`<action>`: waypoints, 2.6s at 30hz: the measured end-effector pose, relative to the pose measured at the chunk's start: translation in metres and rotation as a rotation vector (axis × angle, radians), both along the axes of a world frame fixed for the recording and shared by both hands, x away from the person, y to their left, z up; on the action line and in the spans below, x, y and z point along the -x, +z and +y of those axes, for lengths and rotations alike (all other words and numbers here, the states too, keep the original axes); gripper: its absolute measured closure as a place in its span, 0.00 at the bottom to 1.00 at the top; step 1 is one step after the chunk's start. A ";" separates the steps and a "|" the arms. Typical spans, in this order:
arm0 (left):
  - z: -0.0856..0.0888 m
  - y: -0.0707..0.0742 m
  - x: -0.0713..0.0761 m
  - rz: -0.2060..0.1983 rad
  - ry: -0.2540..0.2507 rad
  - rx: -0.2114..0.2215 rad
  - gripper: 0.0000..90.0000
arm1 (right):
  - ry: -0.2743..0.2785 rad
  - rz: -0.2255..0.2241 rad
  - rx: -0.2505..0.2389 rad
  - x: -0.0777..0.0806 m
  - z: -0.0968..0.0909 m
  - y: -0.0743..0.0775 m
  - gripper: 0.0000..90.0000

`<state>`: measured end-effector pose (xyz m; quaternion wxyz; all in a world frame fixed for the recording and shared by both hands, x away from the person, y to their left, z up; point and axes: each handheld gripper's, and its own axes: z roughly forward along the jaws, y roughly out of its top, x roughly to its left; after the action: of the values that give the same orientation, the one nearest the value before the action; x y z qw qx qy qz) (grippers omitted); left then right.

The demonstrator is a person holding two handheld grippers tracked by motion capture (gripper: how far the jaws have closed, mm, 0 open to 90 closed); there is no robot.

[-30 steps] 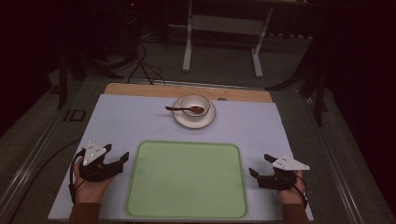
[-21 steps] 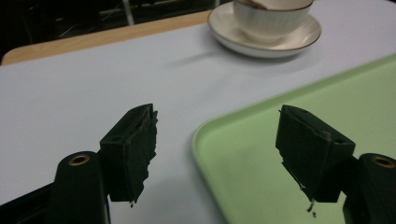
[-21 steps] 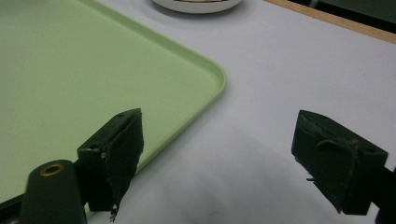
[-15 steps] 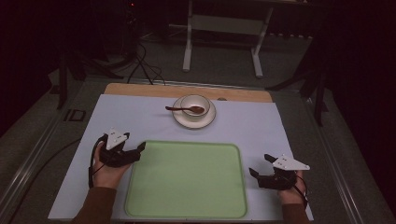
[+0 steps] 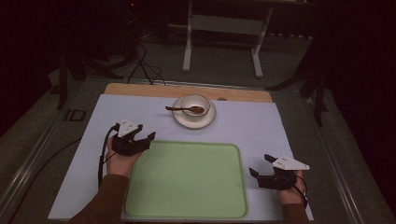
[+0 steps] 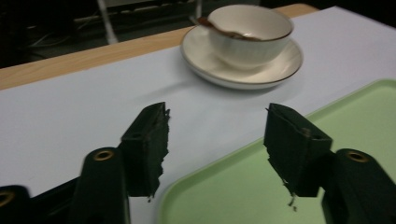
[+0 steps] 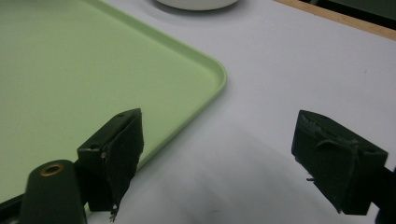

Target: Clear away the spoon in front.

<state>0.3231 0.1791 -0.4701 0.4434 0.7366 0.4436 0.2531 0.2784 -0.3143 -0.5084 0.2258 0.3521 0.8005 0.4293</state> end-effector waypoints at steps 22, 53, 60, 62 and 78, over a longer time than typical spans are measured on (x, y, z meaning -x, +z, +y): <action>-0.044 0.000 -0.046 -0.018 -0.037 -0.046 0.97 | -0.002 0.002 0.001 -0.001 -0.001 0.000 0.18; -0.058 -0.010 -0.122 0.086 0.122 0.005 0.74 | -0.009 0.007 0.001 -0.002 -0.003 0.000 0.18; -0.063 -0.012 -0.130 0.108 0.156 0.050 0.44 | -0.012 0.009 0.002 -0.002 -0.004 0.000 0.18; -0.064 -0.012 -0.133 0.112 0.157 0.067 0.41 | -0.012 0.009 0.002 -0.002 -0.004 0.000 0.18; -0.059 -0.012 -0.150 0.145 0.182 0.203 0.54 | -0.012 0.015 -0.001 -0.002 -0.005 -0.001 0.18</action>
<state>0.4726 0.1196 -0.4817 0.4577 0.6610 0.5627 0.1923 0.2807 -0.3195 -0.5091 0.2222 0.3604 0.7997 0.4256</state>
